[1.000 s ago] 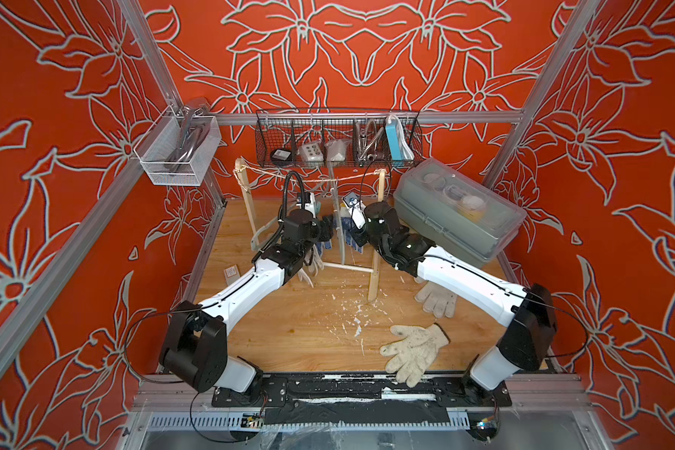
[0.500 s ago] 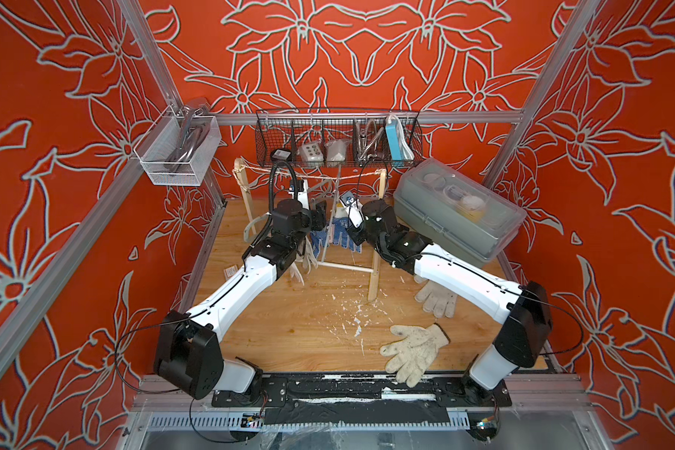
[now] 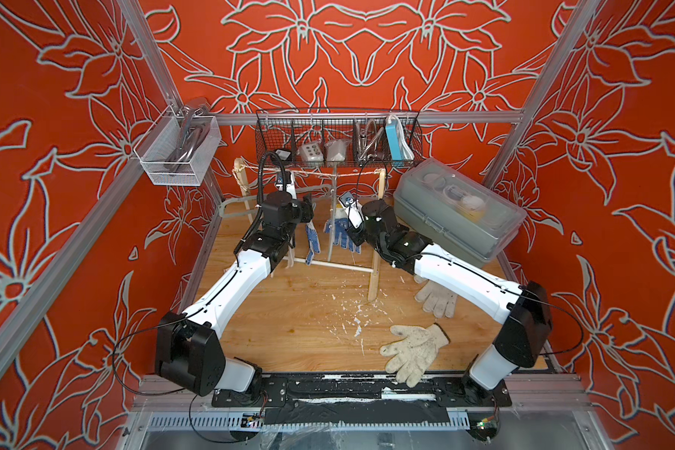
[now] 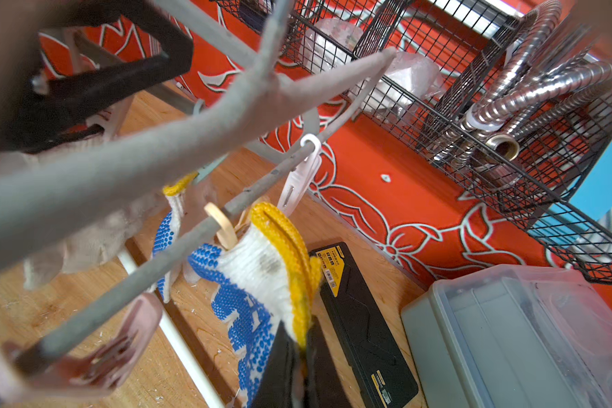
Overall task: Clip the gloves onto a hanger to dry
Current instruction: Adjust the hanger on the clothesline.
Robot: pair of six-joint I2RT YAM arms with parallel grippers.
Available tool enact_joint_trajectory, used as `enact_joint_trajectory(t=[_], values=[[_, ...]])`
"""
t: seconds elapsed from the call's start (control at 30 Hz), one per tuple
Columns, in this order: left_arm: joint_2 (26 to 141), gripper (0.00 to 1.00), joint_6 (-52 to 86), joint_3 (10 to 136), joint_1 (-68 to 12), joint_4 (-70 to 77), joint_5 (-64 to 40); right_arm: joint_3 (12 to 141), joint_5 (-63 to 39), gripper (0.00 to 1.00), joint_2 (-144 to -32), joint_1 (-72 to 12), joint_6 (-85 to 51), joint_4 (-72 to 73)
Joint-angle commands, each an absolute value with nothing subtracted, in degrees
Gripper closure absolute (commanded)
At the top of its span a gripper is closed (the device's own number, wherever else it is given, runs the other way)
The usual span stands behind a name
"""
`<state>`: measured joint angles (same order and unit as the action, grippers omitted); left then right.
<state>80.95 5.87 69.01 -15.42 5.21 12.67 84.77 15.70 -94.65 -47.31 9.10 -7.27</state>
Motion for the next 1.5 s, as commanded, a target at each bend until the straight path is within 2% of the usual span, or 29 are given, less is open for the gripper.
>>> enact_joint_trajectory(t=[0.0,0.4,0.5,0.63,0.77,1.0,1.23,1.47], values=[[79.1,0.34,5.0,70.5,-13.9,5.2,15.5,84.6,14.8,1.00,-93.3,-47.5,9.3,-7.2],[76.8,0.33,6.2,69.9,-12.7,3.3,20.0,83.2,14.1,1.00,-92.3,-47.5,9.2,-7.6],[75.1,0.33,7.1,68.4,-12.7,3.8,16.7,83.1,14.2,1.00,-91.9,-47.5,9.2,-7.6],[73.6,0.34,8.5,65.9,-12.7,5.1,5.2,83.5,15.1,1.00,-91.7,-47.4,9.3,-7.9],[73.8,0.35,10.6,64.4,-12.8,5.5,1.6,85.1,18.9,1.00,-92.5,-47.3,7.3,-9.4],[75.3,0.35,11.1,64.7,-15.5,6.1,-1.2,88.1,23.2,1.00,-93.5,-47.3,3.2,-13.6],[74.1,0.35,12.5,63.8,-19.3,4.7,0.2,88.9,27.4,1.00,-94.1,-47.3,-0.1,-15.1],[75.6,0.34,15.4,63.1,-20.6,6.2,-1.6,90.2,24.7,1.00,-95.8,-47.3,1.2,-11.9]])
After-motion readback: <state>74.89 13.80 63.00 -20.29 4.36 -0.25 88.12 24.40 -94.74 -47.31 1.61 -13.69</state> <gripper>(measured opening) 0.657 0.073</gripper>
